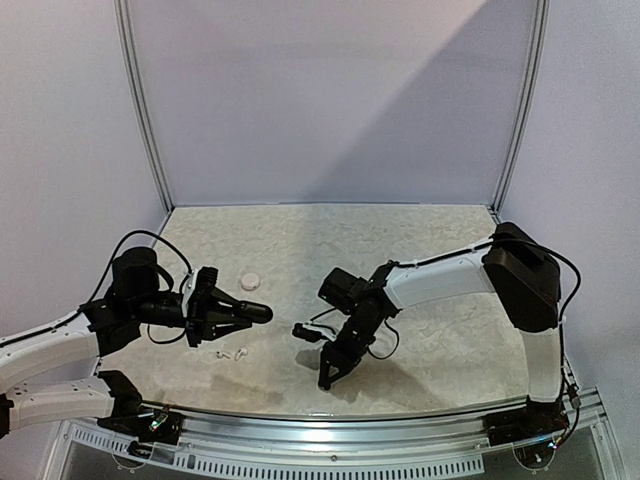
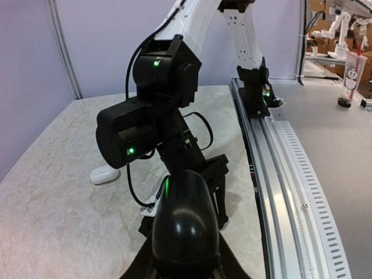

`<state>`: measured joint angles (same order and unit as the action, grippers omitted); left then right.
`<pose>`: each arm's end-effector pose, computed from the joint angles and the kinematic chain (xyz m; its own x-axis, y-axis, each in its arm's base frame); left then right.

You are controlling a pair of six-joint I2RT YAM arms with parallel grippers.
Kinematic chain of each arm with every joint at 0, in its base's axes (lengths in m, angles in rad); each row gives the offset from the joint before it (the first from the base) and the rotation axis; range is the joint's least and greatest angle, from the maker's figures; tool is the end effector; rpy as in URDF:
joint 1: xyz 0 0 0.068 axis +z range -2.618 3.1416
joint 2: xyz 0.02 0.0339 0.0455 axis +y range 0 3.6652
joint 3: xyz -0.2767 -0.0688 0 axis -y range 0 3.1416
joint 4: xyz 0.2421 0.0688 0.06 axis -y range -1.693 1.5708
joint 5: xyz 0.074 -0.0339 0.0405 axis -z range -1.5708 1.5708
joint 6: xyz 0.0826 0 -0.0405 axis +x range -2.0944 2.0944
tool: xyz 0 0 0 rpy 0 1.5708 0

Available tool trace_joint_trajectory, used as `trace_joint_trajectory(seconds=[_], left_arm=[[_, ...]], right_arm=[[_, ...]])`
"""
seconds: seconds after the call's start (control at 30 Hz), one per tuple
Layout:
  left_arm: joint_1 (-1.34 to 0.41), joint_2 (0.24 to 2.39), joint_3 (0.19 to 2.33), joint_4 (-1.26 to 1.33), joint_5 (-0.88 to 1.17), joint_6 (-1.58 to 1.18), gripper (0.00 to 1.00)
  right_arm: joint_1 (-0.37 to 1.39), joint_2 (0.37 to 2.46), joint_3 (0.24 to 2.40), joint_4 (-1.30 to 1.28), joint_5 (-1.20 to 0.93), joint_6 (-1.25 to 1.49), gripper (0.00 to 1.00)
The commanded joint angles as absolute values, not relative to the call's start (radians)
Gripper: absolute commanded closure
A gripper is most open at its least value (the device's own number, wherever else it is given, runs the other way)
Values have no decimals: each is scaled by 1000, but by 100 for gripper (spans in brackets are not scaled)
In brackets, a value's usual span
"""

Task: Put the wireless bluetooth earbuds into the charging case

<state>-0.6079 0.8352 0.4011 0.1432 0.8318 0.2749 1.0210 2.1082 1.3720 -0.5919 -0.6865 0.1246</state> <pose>0.1321 -0.1663 0.2341 0.0356 0.1980 -0.9796 0.9936 0.0984 0.0560 0.1719 0.3807 0.0992 -0.5951 -0.7871 -0.1620 -0.6703 0.3750 0.6404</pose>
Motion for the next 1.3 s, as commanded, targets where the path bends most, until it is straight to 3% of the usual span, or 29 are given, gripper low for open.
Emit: trace_joint_trajectory(seconds=[0.0, 0.23, 0.63, 0.77, 0.8, 0.9, 0.93, 1.27], left_arm=[[-621, 825, 391, 135, 826, 268, 100], [-621, 830, 387, 143, 831, 270, 100], [-621, 826, 382, 147, 827, 269, 100], [-620, 818, 376, 176, 804, 218, 100], [-620, 815, 371, 196, 803, 202, 100], [-618, 809, 352, 247, 807, 169, 100], [-618, 811, 350, 256, 808, 165, 100], [-618, 816, 355, 269, 825, 187, 100]], right_arm=[[1025, 2151, 1420, -705, -619, 67, 86], [1019, 2145, 1461, -749, -530, 45, 63], [1001, 2062, 1593, -811, -423, -25, 51], [1000, 1944, 1531, -673, -362, -40, 47], [1000, 1906, 1484, -592, -360, -39, 42], [1020, 1738, 1297, -260, -356, -31, 10], [1039, 1685, 1261, -185, -344, -47, 5], [1153, 1753, 1371, -26, -211, -136, 1]])
